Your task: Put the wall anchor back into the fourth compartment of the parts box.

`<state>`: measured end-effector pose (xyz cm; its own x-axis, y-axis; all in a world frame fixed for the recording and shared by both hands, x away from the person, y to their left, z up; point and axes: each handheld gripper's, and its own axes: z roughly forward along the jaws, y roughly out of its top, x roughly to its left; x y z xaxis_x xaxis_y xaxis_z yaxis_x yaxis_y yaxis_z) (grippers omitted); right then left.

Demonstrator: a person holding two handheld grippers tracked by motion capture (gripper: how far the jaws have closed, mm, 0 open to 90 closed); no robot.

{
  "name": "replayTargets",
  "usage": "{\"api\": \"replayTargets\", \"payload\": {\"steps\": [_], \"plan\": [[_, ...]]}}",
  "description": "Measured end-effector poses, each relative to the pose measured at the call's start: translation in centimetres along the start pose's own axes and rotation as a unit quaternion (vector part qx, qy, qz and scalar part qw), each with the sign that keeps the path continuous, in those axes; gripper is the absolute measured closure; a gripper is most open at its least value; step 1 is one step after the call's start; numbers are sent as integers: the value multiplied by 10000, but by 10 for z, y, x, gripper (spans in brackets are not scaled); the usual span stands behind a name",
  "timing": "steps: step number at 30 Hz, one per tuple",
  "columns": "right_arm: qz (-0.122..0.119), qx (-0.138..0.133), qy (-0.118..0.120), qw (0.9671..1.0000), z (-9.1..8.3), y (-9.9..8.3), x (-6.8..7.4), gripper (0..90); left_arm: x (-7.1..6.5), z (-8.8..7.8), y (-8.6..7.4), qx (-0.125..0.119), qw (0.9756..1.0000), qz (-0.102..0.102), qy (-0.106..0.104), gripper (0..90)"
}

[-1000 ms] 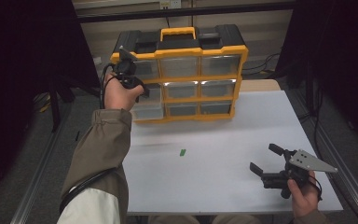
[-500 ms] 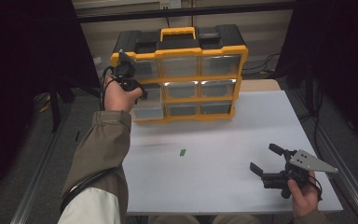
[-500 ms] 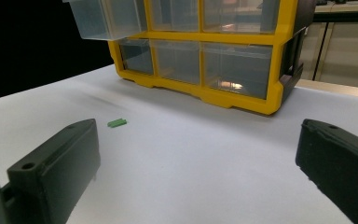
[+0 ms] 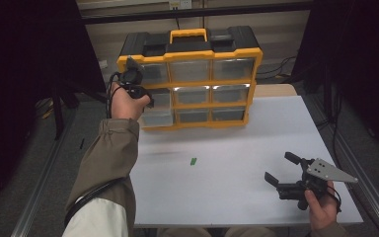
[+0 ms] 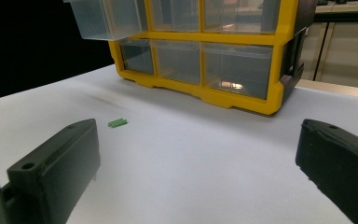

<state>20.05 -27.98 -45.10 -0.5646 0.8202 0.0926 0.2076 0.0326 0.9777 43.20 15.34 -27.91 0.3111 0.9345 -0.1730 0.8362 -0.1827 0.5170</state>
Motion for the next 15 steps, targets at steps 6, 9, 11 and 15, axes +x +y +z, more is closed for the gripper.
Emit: {"api": "replayTargets", "payload": {"steps": [6, 9, 11, 15], "plan": [[15, 27, -10, 10000, 0, 0, 0, 0, 2, 2, -1, 36, 10000, 60, 53, 850], [46, 6, -4, 10000, 0, 0, 1, 0, 1, 2, -1, 3, 10000, 60, 73, 848], [47, 14, -22, 10000, 0, 0, 1, 0, 2, 2, -1, 36, 9999, 75, 75, 848], [49, 8, 8, 10000, 0, 0, 1, 0, 2, 1, -1, -13, 9999, 72, 72, 842]]}}
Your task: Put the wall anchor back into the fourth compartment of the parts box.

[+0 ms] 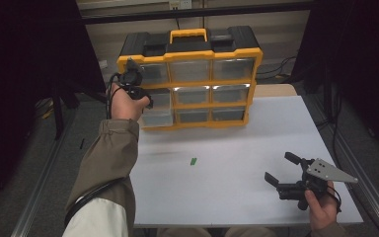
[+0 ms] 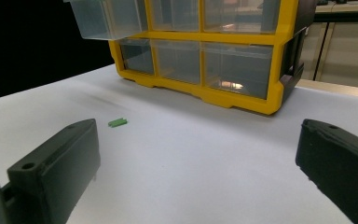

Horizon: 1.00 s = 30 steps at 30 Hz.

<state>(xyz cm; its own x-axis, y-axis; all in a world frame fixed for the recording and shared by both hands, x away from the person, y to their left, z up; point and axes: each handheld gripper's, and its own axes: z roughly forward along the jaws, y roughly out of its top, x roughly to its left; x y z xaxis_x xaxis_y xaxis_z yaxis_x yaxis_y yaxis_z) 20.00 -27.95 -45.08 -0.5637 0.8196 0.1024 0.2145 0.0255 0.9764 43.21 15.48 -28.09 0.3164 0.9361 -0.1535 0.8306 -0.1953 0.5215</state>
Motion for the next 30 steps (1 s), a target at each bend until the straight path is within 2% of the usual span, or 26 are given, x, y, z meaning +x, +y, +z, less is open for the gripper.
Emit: {"api": "replayTargets", "payload": {"steps": [4, 5, 8, 11, 13, 15, 16, 20, 21, 23, 24, 25, 28, 29, 30], "plan": [[-7, -2, -20, 10000, 0, 0, 0, 0, -1, -3, 0, -25, 10000, -31, -73, 811], [-2, -5, -10, 10000, 0, 0, 0, 0, -1, -4, 1, -18, 10000, 31, -59, 790], [-19, -8, -20, 10000, 0, 0, 0, 0, -3, -6, 2, -50, 9999, -5, -150, 795], [-2, 2, 0, 10000, 0, 0, 0, 0, -5, -10, 2, -83, 9997, 14, -238, 760], [-19, 6, -5, 10000, 0, 0, 0, 0, -7, -13, 3, -68, 9995, 115, -275, 736], [-28, 14, -18, 10000, 0, 0, 0, 0, -11, -15, 4, -146, 9992, 64, -372, 725], [-30, 20, -24, 10000, 0, 0, 0, 0, -12, -17, 4, -108, 9990, 144, -420, 708], [-26, 6, 0, 10000, 0, 0, 0, 0, -17, -20, 5, -193, 9984, 174, -511, 670], [-28, 18, -14, 10000, 0, 0, 0, 0, -17, -21, 5, -154, 9983, 263, -506, 662], [-21, 21, -31, 10000, 0, 0, 0, 0, -20, -20, 4, -234, 9981, 210, -527, 627], [-27, 22, -29, 10000, 0, 0, 1, 0, -21, -21, 4, -231, 9979, 218, -564, 613], [-26, 19, -27, 10000, 0, 0, 1, 0, -21, -22, 4, -191, 9977, 317, -568, 607], [-54, 25, -28, 10000, 0, 0, 0, 0, -25, -22, 5, -279, 9970, 266, -674, 574], [-63, 31, -34, 10000, 0, 0, 0, 0, -25, -23, 5, -258, 9967, 326, -703, 555], [-53, 24, -25, 10000, 0, 0, 0, 0, -27, -23, 5, -310, 9967, 302, -685, 536]]}}
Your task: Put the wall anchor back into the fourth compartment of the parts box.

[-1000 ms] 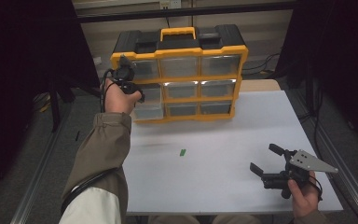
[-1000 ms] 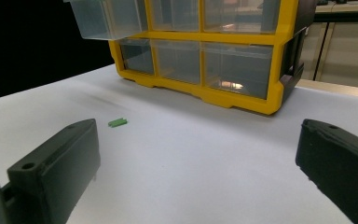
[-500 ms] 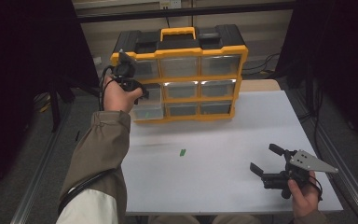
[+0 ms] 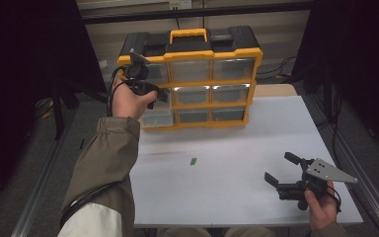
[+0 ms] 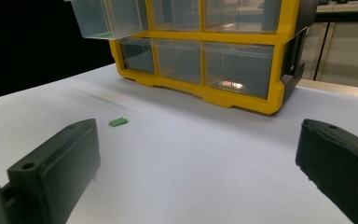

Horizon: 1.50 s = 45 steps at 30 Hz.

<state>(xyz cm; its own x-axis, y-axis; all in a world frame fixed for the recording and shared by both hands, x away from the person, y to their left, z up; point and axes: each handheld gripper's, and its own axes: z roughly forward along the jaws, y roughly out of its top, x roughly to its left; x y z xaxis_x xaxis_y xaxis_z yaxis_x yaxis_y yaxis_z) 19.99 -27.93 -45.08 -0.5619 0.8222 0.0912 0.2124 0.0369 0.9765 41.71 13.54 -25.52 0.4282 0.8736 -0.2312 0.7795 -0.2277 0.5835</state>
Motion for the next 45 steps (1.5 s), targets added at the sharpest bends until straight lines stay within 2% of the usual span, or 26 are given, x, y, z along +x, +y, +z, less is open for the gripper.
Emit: {"api": "replayTargets", "payload": {"steps": [3, 6, 7, 9, 11, 15, 16, 20, 22, 24, 31, 37, 39, 45], "plan": [[-13, 4, 1, 10000, 0, 0, 0, 0, -2, -1, 1, 45, 9999, 101, -109, 504], [-24, 10, 18, 10000, 0, 0, 0, 0, -6, -1, 1, 7, 9998, 149, -114, 460], [-24, 10, 18, 10000, 0, 0, 0, 0, -8, 0, 1, -31, 9999, 86, -142, 453], [-10, 13, 1, 10000, 0, 0, 0, 0, -9, 0, 1, -56, 9997, 140, -193, 422], [-12, 11, -14, 10000, 0, 0, 0, 0, -11, 1, 1, 21, 9996, 216, -183, 402], [-3, 11, 33, 10000, 0, 0, 0, 0, -16, 2, 1, -102, 9996, 162, -225, 316], [-22, 14, 21, 10000, 0, 0, 0, 0, -16, 3, 1, -55, 9994, 204, -263, 311], [-16, -5, -7, 10000, 0, 0, 0, 0, -20, 5, -1, -139, 9987, 335, -366, 259], [-4, 12, 12, 10000, 0, 0, 0, 0, -21, 6, -2, -140, 9984, 377, -401, 251], [-25, 12, 39, 10000, 0, 0, 0, 0, -22, 7, -2, -240, 9977, 419, -485, 229], [-1, 19, 30, 10000, 1, 0, 1, 0, -25, 9, -4, -224, 9966, 562, -562, 209], [6, 22, 72, 10000, 1, -1, 1, 0, -29, 13, -5, -200, 9957, 585, -694, 198], [4, 20, 69, 10000, 1, -1, 1, 0, -31, 13, -6, -152, 9952, 667, -703, 199], [8, 26, 70, 10000, 1, -1, 1, 0, -36, 16, -7, -135, 9941, 678, -841, 198]]}}
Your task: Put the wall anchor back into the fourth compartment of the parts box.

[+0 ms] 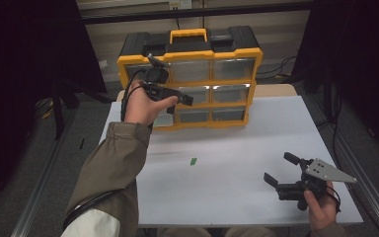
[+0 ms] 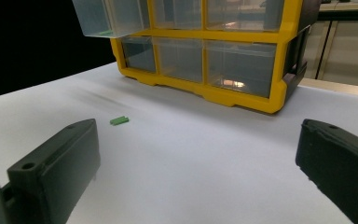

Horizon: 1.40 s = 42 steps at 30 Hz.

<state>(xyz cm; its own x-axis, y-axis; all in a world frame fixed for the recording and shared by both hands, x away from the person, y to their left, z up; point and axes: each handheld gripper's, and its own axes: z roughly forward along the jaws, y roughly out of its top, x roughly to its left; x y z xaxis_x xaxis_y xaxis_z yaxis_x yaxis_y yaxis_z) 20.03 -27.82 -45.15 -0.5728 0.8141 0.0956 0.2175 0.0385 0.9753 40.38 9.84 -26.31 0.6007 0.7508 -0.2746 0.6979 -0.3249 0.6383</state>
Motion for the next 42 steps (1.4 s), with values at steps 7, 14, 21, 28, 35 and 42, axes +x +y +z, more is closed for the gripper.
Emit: {"api": "replayTargets", "payload": {"steps": [7, 14, 21, 28, 35, 42], "plan": [[1, 0, 1, 10000, 0, 0, 0, 0, -4, 4, 0, 36, 9999, 28, -117, 193], [1, -6, -8, 10000, 0, 0, 0, 0, -6, 6, -2, 59, 9997, 60, -210, 191], [-6, 4, -2, 10000, 0, 0, 0, 0, -8, 11, -6, 81, 9996, 33, -253, 187], [-11, 2, -11, 10000, 0, 0, 0, 0, -7, 18, -13, 117, 9995, 40, -306, 177], [-18, -4, -36, 10000, -1, 0, 0, 0, -7, 21, -20, 99, 9994, 73, -312, 164], [9, -3, -10, 10000, 0, 0, 1, 0, -8, 25, -28, 43, 9993, 158, -330, 145]]}}
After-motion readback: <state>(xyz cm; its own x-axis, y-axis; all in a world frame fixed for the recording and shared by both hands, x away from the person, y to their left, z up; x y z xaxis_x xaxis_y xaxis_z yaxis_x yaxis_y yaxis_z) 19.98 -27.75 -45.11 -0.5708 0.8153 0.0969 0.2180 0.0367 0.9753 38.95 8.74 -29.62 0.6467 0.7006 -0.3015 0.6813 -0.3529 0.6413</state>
